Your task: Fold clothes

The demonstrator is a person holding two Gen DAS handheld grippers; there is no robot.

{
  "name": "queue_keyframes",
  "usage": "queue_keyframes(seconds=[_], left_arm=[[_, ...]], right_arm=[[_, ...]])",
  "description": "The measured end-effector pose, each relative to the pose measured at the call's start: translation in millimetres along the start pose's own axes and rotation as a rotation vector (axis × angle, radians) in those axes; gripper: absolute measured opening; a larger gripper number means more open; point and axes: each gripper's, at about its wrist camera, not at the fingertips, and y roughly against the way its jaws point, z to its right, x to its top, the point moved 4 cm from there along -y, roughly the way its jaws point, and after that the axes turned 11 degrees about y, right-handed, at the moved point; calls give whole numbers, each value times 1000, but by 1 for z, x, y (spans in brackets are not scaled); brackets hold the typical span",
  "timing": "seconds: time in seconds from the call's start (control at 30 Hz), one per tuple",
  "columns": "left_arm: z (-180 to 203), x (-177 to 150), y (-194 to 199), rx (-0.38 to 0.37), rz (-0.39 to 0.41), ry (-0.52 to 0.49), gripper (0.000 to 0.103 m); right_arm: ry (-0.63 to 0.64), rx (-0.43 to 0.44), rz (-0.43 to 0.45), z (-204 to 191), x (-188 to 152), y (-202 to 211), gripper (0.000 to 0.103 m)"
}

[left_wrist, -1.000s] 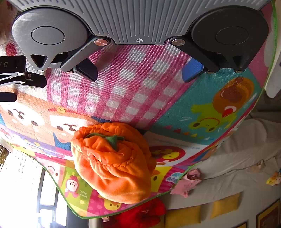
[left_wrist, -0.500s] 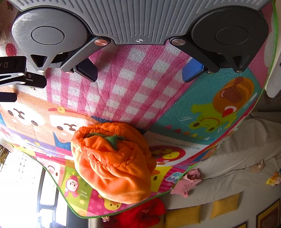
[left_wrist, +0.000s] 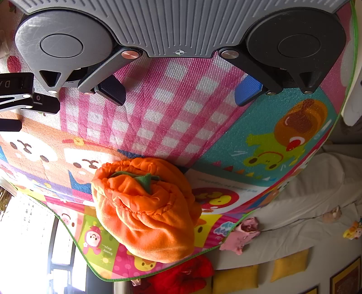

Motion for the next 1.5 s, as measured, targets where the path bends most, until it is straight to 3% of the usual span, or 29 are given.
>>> queue_keyframes(seconds=[0.83,1.13,1.5], left_arm=[[1,0,0,1,-6,-2,103],[2,0,1,3,-10,-3,103],[2,-1,1,1,-9,-1,103]], right_arm=[[0,-7,-4,0,1,0,103],[30,-54,4,-6,0,4,103],[6,-16,45,-2,-3,1,103]])
